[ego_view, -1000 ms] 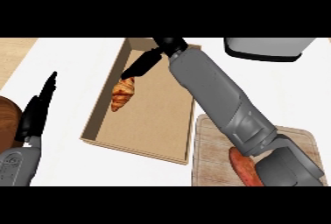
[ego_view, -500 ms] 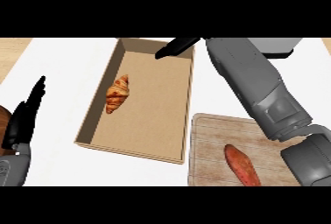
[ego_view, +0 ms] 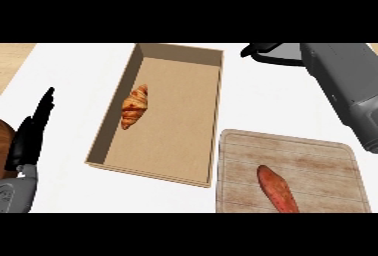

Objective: Pick the croissant from the cutting board and place it in the cardboard box

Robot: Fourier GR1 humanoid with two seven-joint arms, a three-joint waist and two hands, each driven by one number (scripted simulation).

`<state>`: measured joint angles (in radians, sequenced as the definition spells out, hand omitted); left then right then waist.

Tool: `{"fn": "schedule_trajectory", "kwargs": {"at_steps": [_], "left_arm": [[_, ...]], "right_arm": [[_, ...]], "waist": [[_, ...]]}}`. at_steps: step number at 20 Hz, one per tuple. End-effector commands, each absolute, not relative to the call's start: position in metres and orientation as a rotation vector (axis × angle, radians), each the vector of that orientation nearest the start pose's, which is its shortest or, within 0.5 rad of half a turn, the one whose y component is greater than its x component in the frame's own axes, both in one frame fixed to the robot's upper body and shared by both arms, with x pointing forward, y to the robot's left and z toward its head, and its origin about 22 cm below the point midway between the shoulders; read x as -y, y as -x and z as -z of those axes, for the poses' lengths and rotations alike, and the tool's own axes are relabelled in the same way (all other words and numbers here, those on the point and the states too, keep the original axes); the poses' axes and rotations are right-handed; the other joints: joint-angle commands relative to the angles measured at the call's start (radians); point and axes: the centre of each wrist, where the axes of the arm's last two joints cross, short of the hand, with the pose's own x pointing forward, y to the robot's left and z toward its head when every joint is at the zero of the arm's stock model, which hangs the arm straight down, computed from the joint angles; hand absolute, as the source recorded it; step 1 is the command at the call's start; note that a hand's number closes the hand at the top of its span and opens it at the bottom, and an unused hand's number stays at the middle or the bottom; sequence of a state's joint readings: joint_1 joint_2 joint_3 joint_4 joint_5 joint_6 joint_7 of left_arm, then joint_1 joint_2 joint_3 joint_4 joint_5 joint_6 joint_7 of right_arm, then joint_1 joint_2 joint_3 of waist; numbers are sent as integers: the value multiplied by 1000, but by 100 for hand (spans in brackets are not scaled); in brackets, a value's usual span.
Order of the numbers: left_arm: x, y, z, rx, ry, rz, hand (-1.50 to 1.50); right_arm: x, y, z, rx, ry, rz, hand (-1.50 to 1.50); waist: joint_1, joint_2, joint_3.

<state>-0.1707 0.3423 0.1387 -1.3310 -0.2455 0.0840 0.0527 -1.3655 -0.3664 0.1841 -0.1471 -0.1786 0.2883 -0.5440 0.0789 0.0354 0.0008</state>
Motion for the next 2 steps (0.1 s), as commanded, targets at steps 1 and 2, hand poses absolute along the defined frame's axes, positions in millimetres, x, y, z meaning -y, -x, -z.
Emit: {"fn": "schedule_trajectory", "kwargs": {"at_steps": [1,2], "left_arm": [[-335,-289,-31,1437,-594,270,0],[-338,-290,-37,1429,-606,254,0]], "right_arm": [[245,-482,-188,1882,-124,-706,-150],[266,-478,-184,1874,-122,-732,-150]], "waist": [[4,3,0],[0,2,1]]}}
